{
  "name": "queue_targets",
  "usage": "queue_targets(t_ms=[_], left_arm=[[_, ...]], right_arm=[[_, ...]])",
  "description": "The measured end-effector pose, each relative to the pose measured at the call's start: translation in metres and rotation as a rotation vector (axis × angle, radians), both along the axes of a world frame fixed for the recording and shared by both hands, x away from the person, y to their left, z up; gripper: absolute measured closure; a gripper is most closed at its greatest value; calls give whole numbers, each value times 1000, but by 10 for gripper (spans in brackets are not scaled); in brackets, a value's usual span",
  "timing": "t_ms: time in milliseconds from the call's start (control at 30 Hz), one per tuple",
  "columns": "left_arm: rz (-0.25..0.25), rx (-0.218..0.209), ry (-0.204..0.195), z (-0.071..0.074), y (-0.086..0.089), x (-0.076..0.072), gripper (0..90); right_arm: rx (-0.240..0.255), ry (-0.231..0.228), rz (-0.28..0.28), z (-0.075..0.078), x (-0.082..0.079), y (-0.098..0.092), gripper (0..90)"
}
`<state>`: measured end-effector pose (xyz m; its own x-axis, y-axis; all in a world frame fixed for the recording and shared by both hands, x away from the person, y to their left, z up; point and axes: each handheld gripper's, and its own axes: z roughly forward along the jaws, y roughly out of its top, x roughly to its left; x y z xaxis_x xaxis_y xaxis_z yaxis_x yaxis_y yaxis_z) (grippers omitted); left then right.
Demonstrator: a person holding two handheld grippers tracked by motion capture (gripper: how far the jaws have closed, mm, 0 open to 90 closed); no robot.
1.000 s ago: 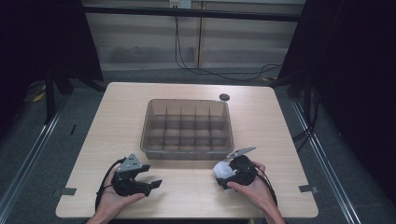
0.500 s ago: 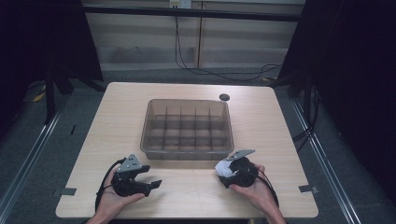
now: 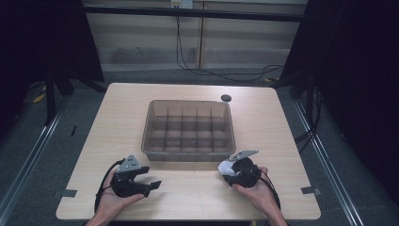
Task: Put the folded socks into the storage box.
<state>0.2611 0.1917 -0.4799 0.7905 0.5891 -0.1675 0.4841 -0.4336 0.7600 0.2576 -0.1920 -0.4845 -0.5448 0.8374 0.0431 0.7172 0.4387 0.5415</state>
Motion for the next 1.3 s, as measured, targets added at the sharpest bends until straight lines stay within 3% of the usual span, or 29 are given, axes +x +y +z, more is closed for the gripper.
queue_targets(t_ms=[167,533,667,800,967,1200,1300], left_arm=[[10,-1,-2,1,1,2,272],[6,2,-7,1,1,2,272],[11,1,-4,1,1,2,272],[7,6,-3,1,1,2,273],[7,2,-3,1,1,2,273],[5,7,-3,1,0,1,273],[2,10,-4,1,0,1,273]], right_arm=[[74,2,-37,-1,-1,-7,570],[110,3,-49,2,-4,-12,596],[145,2,-45,2,-4,-14,599],[109,-6,-26,2,-7,-11,574],[55,-42,-12,0,-8,-6,445],[37,-45,24,-3,-6,-3,297],[7,-47,37,-6,-6,0,250]])
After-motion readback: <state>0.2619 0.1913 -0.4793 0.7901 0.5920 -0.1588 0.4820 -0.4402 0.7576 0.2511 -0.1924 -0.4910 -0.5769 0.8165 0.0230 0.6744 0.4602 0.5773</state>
